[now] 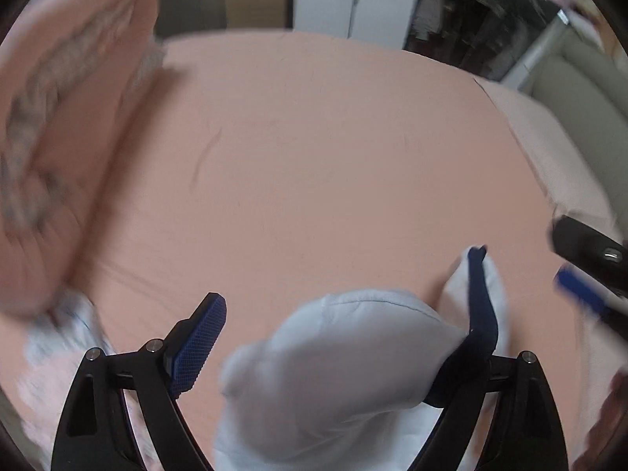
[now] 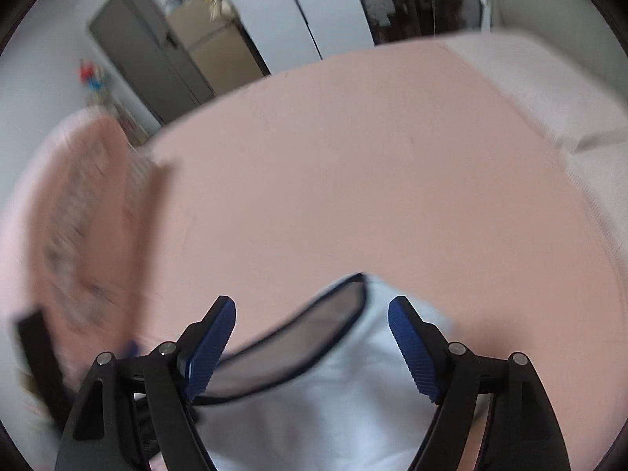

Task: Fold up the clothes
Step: 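Lay the shirt flat on the bed with both grippers and release the hem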

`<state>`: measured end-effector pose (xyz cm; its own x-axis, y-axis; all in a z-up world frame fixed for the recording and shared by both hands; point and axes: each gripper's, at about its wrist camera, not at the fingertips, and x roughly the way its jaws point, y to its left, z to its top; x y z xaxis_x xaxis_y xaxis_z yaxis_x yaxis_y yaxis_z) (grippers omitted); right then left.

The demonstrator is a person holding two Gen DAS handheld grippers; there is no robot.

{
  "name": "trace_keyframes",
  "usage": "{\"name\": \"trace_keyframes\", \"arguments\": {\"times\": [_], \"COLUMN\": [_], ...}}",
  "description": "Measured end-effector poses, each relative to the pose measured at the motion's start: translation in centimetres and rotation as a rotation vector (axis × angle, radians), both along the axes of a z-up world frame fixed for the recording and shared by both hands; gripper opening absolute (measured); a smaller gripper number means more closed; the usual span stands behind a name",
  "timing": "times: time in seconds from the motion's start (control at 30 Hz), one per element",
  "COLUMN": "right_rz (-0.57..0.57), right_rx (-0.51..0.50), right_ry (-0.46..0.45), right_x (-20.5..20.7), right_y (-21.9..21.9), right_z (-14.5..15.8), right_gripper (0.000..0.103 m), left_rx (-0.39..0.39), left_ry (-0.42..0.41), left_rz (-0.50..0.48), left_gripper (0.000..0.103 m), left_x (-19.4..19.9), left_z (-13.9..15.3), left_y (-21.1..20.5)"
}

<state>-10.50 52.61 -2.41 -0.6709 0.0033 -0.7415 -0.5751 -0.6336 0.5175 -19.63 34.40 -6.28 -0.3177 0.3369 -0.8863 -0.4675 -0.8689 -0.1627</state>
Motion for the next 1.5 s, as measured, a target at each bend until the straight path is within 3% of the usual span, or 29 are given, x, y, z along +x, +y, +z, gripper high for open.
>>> {"name": "trace_keyframes", "arguments": {"times": [0.13,0.23,0.27,0.33,0.37,0.5,0.6,0.67,0.8,0.9,1.03,1.1,1.17,1.2,1.27,1.37,1.43,1.5], "right_rz": [-0.038,-0.080,-0.101,-0.114,-0.107,-0.055,-0.028,-0.015,0.003,0.000,0.042,0.086,0.098,0.105,0.130,0.171,0.179,0.195], "right_rx": [-0.457,-0.626,-0.637,-0.625,-0.617,-0.545,-0.540,-0.548,-0.475,-0.493,-0.438,-0.394,-0.368,-0.356,-0.332,-0.299,-0.286,-0.268], "right_ry": [0.259,0.324,0.324,0.293,0.270,0.099,0.035,0.018,-0.054,-0.125,-0.087,-0.109,-0.128,-0.136,-0.149,-0.168,-0.172,-0.179], "right_x": [2.6,3.9,4.4,5.0,5.1,5.2,4.8,4.7,4.9,5.2,5.9,5.4,5.2,4.7,4.4,4.0,3.9,3.7], "right_y": [2.2,2.0,1.9,1.2,0.9,0.1,-0.8,-0.9,-1.8,-2.5,-3.4,-3.8,-4.0,-4.1,-4.3,-4.4,-4.5,-4.6], "right_z": [-2.4,-4.8,-5.6,-7.4,-8.0,-11.6,-14.3,-15.1,-15.9,-18.2,-19.1,-18.8,-18.7,-18.6,-18.5,-18.3,-18.2,-18.1], "right_gripper": [0.085,0.086,0.086,0.086,0.086,0.086,0.086,0.086,0.086,0.086,0.086,0.086,0.087,0.087,0.087,0.087,0.087,0.087], "left_rx": [0.143,0.154,0.113,-0.006,-0.027,-0.033,0.001,-0.003,0.066,0.138,0.277,0.360,0.437,0.444,0.402,0.304,0.221,0.171], "left_ry": [-0.249,-0.303,-0.297,-0.252,-0.216,-0.105,-0.111,-0.157,-0.221,-0.286,-0.419,-0.513,-0.641,-0.667,-0.627,-0.565,-0.605,-0.721], "left_rz": [0.079,0.162,0.170,0.142,0.120,0.062,0.114,0.151,0.214,0.272,0.292,0.252,0.109,0.057,0.013,0.026,0.039,0.062], "left_gripper": [0.089,0.089,0.089,0.089,0.089,0.089,0.089,0.090,0.090,0.089,0.089,0.089,0.089,0.089,0.089,0.089,0.089,0.090], "left_x": [-1.6,-2.1,-2.3,-2.4,-2.3,-1.6,-1.8,-1.9,-2.0,-2.3,-1.9,-1.5,-0.5,0.2,1.3,0.7,-0.7,-1.8], "left_z": [-1.8,-2.8,-3.3,-4.1,-4.2,-4.5,-4.8,-5.6,-7.0,-7.9,-9.3,-10.1,-10.8,-10.8,-9.7,-7.9,-7.9,-8.8], "left_y": [-1.8,-3.1,-3.2,-2.9,-2.7,-2.6,-3.3,-3.3,-4.6,-6.0,-7.1,-7.0,-5.6,-5.1,-4.5,-4.7,-5.2,-6.2]}}
